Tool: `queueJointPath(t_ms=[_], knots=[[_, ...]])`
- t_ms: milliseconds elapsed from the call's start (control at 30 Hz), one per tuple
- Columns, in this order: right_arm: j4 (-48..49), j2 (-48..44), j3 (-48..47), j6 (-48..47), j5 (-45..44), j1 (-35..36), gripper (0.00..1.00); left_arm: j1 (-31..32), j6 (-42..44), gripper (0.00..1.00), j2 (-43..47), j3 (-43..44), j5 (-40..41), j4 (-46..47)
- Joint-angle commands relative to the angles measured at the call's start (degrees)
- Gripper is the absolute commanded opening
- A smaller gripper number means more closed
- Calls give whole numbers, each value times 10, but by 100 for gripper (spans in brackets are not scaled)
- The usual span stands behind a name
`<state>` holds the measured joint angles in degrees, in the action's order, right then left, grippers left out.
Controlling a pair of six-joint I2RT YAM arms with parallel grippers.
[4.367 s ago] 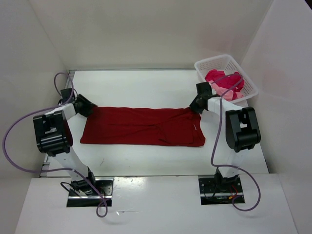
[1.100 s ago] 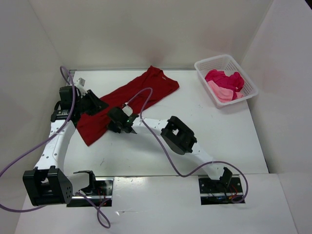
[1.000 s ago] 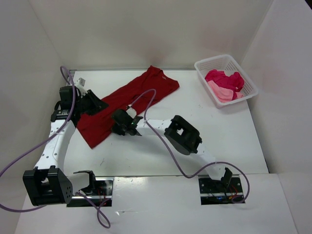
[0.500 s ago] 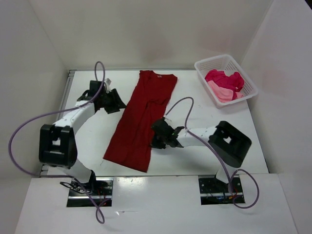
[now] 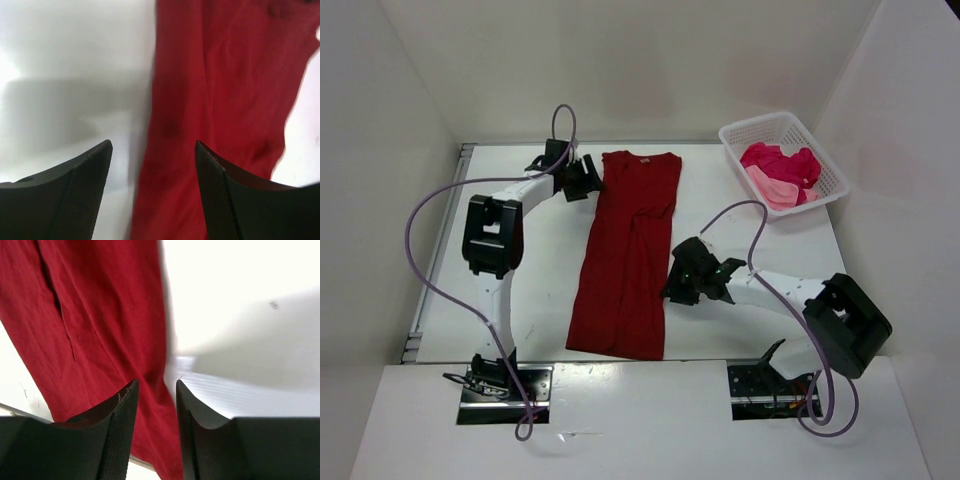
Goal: Fold and stack the t-shirts
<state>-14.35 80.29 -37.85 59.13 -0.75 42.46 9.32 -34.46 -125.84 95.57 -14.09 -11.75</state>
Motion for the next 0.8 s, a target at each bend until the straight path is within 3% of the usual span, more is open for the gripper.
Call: queueJointPath(t_ms=[0, 67, 200, 233, 333, 500, 567, 600, 700, 733, 767], knots=[[-37, -32, 1, -41, 3, -9, 43, 7, 15, 74, -76, 91, -10, 17], [-38, -40, 1, -48, 9, -9, 43, 12, 15, 70, -108, 132, -23, 11], [-32, -45, 1, -48, 29, -14, 44, 17, 8, 42, -189, 233, -31, -7], [-26, -40, 1, -48, 29, -14, 44, 18, 8, 30, -202, 277, -31, -14], [-20, -33, 1, -48, 34, -14, 44, 18, -4, 13, -242, 334, -24, -33], [-14, -15, -18, -93, 39, -62, 44, -14, -50, 3, -280, 423, 8, -54], [-14, 6, -41, -113, 44, -69, 44, -25, -62, 3, -281, 429, 15, -54], [-20, 7, -46, -118, 44, -69, 44, -26, -62, 9, -281, 429, 4, -54], [-20, 14, -46, -124, 56, -69, 44, -26, -62, 37, -234, 354, -9, -22], [-20, 14, -46, -124, 62, -69, 46, -31, -62, 54, -183, 265, -9, 18], [-20, 8, -46, -124, 67, -69, 47, -31, -62, 63, -152, 213, -3, 40]])
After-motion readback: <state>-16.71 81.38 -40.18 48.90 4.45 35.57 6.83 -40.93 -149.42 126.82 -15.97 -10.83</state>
